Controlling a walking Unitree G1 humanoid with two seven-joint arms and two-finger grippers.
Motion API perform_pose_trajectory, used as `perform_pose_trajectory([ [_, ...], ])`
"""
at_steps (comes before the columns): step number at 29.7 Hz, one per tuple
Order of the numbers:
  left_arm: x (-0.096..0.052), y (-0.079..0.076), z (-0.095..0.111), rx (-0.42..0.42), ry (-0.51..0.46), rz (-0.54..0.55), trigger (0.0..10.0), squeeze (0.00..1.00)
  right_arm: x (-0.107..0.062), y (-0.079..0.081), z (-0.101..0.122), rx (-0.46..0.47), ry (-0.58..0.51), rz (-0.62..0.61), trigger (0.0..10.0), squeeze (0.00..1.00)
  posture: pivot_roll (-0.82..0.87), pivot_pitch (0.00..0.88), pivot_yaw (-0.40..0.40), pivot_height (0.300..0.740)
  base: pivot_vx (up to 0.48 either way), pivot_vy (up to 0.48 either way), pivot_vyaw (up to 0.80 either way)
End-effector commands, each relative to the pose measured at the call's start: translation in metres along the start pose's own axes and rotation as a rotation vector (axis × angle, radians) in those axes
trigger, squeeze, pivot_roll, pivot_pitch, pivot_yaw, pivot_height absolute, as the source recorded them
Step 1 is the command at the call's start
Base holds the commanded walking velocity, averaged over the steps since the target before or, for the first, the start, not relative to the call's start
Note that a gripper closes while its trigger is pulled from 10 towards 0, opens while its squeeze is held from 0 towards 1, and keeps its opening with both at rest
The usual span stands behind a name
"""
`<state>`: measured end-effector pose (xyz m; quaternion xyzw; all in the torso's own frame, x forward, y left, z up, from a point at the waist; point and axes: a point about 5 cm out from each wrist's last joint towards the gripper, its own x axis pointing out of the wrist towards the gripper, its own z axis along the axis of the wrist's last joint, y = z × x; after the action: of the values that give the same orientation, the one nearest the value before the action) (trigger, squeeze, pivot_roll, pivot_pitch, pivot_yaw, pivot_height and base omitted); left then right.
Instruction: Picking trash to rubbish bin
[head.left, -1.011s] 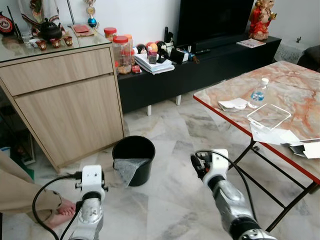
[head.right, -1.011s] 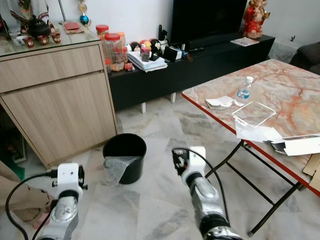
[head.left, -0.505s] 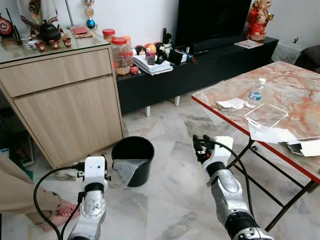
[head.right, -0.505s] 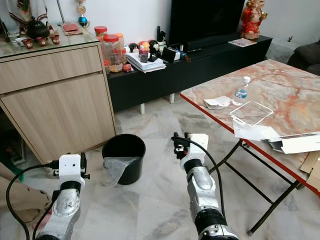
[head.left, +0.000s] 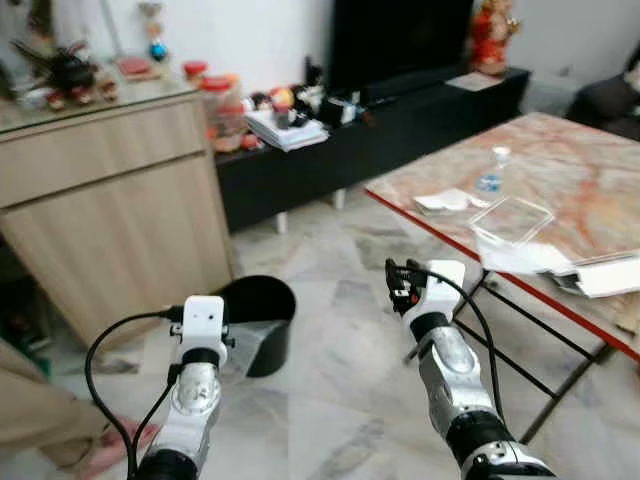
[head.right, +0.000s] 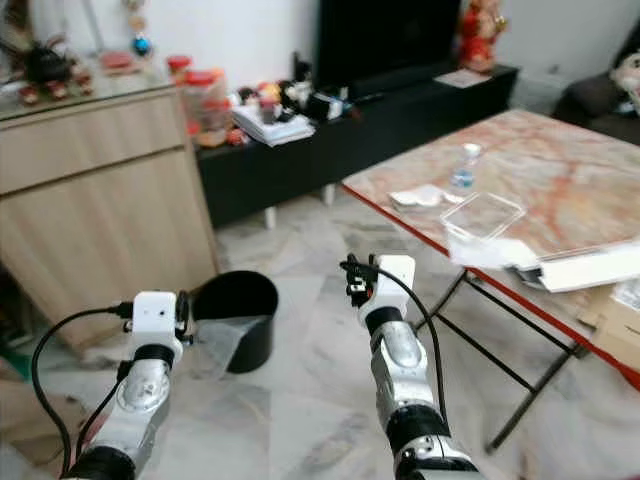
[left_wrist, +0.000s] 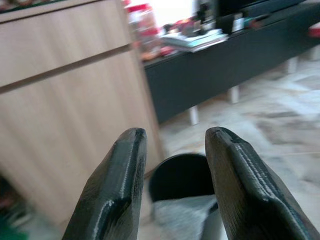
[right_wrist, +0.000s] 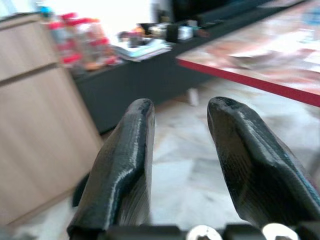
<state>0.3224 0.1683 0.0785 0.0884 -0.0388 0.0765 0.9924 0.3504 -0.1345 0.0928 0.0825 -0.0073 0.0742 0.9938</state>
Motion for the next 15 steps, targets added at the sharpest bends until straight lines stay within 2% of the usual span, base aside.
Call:
perform_pose_trajectory([
  [1,0.0051,-0.0011,0.0041,0.006,-0.005,-0.009,10.0,0.00,0.0041,0.0023,0.0030,0.003,0.006,-0.001,10.0,0.00,-0.03,0.000,-0.031,0.740,0.000,0.000,-0.80],
  [7,0.0112,0.0029,0.0115,0.009,-0.028,0.010,10.0,0.00,0.0058,0.0059,0.0043,0.002,0.000,0.003,10.0,0.00,-0.02,0.000,-0.031,0.740,0.000,0.000,-0.80],
  [15,0.0091,0.0056,0.0096,0.005,-0.020,0.022,10.0,0.00,0.0044,0.0057,0.0019,0.001,0.009,0.000,10.0,0.00,-0.02,0.000,-0.031,0.740,0.000,0.000,-0.80],
])
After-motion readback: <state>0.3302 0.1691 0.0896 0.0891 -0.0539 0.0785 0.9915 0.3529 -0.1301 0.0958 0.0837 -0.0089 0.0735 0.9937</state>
